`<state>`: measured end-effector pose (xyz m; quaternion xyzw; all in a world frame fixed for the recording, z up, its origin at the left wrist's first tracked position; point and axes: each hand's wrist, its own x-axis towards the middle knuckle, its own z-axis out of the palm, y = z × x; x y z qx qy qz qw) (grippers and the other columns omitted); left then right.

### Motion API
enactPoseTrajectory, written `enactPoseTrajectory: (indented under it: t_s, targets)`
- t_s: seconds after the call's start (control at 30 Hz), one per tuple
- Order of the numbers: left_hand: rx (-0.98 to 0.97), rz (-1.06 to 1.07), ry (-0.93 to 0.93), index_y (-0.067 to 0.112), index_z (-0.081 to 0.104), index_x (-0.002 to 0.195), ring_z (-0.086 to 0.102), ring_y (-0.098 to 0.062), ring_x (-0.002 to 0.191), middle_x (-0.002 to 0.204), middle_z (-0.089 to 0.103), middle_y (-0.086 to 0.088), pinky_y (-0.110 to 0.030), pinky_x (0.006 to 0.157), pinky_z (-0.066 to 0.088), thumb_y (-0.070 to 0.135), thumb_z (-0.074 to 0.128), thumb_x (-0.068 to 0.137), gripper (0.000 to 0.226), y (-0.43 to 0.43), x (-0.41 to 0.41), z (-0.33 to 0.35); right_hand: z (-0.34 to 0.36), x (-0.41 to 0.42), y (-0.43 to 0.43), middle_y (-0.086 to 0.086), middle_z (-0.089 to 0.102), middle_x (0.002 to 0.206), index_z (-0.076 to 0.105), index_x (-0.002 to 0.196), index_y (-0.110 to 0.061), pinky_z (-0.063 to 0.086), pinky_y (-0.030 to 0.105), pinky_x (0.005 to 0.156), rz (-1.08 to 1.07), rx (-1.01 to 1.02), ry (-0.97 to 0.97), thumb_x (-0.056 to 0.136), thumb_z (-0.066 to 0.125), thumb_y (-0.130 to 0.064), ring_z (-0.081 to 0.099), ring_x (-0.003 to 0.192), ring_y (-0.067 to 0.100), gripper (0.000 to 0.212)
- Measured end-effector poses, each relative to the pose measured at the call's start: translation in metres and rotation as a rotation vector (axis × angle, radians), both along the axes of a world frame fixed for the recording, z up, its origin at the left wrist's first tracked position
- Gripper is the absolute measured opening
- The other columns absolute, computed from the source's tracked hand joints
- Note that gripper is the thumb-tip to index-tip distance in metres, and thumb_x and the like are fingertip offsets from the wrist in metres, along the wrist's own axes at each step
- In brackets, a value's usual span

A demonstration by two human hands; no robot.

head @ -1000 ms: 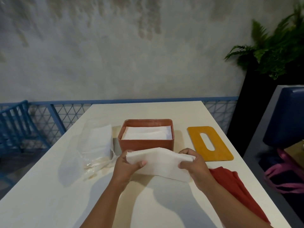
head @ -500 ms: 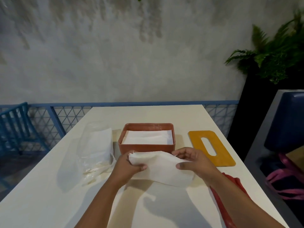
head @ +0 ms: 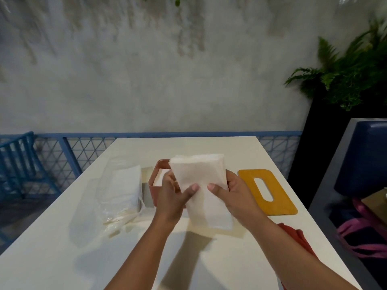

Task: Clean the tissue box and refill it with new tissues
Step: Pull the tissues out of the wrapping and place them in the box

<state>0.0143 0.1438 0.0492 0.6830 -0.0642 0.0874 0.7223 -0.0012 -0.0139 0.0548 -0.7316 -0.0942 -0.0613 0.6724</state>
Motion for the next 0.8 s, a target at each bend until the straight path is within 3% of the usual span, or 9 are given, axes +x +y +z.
enactPoseTrajectory:
  t_s: [0.1, 0.27, 0.33, 0.43, 0.5, 0.6, 0.67, 0.73, 0.8]
  targets:
    - [-0.070, -0.068, 0.083, 0.025, 0.054, 0.107, 0.064, -0.017, 0.096, 0.102, 0.066, 0.001, -0.020, 0.064, 0.055, 0.015, 0.072, 0.078, 0.035, -0.004, -0.009, -0.015, -0.008, 0.000, 0.002, -0.001, 0.069, 0.105, 0.058, 0.105, -0.031, 0.055, 0.048, 0.086, -0.023, -0.011, 0.026, 0.079, 0.071, -0.026, 0.065, 0.099, 0.021, 0.029]
    - [0.135, -0.031, 0.170, 0.029, 0.044, 0.115, 0.056, -0.020, 0.106, 0.113, 0.059, 0.001, -0.036, 0.090, 0.050, 0.019, 0.064, 0.085, 0.037, -0.010, -0.012, -0.025, -0.015, -0.005, 0.004, -0.013, 0.064, 0.101, 0.053, 0.099, -0.038, 0.055, 0.027, 0.077, -0.066, -0.037, 0.049, 0.085, 0.067, -0.018, 0.062, 0.096, 0.012, 0.028]
    - [0.133, -0.029, 0.142, 0.029, 0.043, 0.113, 0.056, -0.020, 0.105, 0.111, 0.059, 0.001, -0.035, 0.088, 0.051, 0.018, 0.064, 0.085, 0.037, -0.013, -0.012, -0.019, -0.011, -0.005, 0.007, -0.016, 0.062, 0.093, 0.053, 0.090, -0.037, 0.052, 0.022, 0.071, -0.120, -0.013, 0.046, 0.085, 0.067, -0.018, 0.061, 0.089, 0.010, 0.024]
    - [0.131, -0.039, 0.142, 0.027, 0.044, 0.113, 0.057, -0.018, 0.100, 0.108, 0.059, 0.002, -0.033, 0.082, 0.052, 0.014, 0.073, 0.076, 0.049, -0.012, -0.010, -0.016, -0.002, -0.003, 0.008, -0.011, 0.065, 0.093, 0.056, 0.091, -0.034, 0.054, 0.031, 0.073, -0.181, 0.103, 0.049, 0.086, 0.066, -0.019, 0.063, 0.089, 0.017, 0.019]
    - [0.240, -0.080, 0.187, 0.025, 0.046, 0.112, 0.056, -0.017, 0.100, 0.107, 0.059, 0.004, -0.033, 0.085, 0.051, 0.013, 0.081, 0.067, 0.057, -0.007, -0.008, -0.021, 0.003, -0.003, 0.005, -0.005, 0.067, 0.096, 0.058, 0.096, -0.030, 0.055, 0.035, 0.076, -0.195, 0.199, 0.048, 0.085, 0.067, -0.020, 0.064, 0.091, 0.020, 0.017]
    - [0.316, -0.135, 0.273, 0.017, 0.059, 0.091, 0.062, -0.020, 0.094, 0.092, 0.064, 0.005, -0.018, 0.069, 0.050, 0.009, 0.084, 0.061, 0.039, 0.008, -0.005, -0.035, 0.006, -0.002, -0.007, 0.004, 0.068, 0.100, 0.059, 0.104, -0.021, 0.057, 0.039, 0.076, -0.199, 0.286, 0.053, 0.081, 0.070, -0.015, 0.065, 0.092, 0.024, 0.026]
    - [0.277, -0.091, 0.268, 0.015, 0.063, 0.083, 0.064, -0.026, 0.091, 0.087, 0.067, 0.001, -0.022, 0.065, 0.049, 0.013, 0.087, 0.056, 0.035, 0.024, -0.001, -0.042, 0.002, -0.001, -0.023, 0.008, 0.069, 0.096, 0.061, 0.099, -0.015, 0.056, 0.039, 0.075, -0.199, 0.316, 0.055, 0.073, 0.075, -0.005, 0.065, 0.089, 0.026, 0.032]
    - [0.190, -0.005, 0.234, 0.013, 0.066, 0.086, 0.065, -0.026, 0.088, 0.089, 0.070, -0.003, -0.027, 0.067, 0.050, 0.025, 0.088, 0.048, 0.046, 0.039, 0.002, -0.044, -0.006, -0.001, -0.037, 0.006, 0.070, 0.089, 0.061, 0.092, -0.013, 0.054, 0.041, 0.076, -0.190, 0.303, 0.090, 0.070, 0.072, 0.007, 0.065, 0.086, 0.027, 0.032]
    - [-0.003, 0.056, 0.218, 0.012, 0.066, 0.092, 0.066, -0.024, 0.088, 0.093, 0.071, -0.005, -0.029, 0.069, 0.053, 0.015, 0.084, 0.058, 0.039, 0.050, 0.003, -0.042, -0.018, -0.003, -0.045, 0.003, 0.074, 0.083, 0.060, 0.093, -0.010, 0.055, 0.039, 0.076, -0.181, 0.278, 0.148, 0.071, 0.066, 0.018, 0.067, 0.082, 0.027, 0.036]
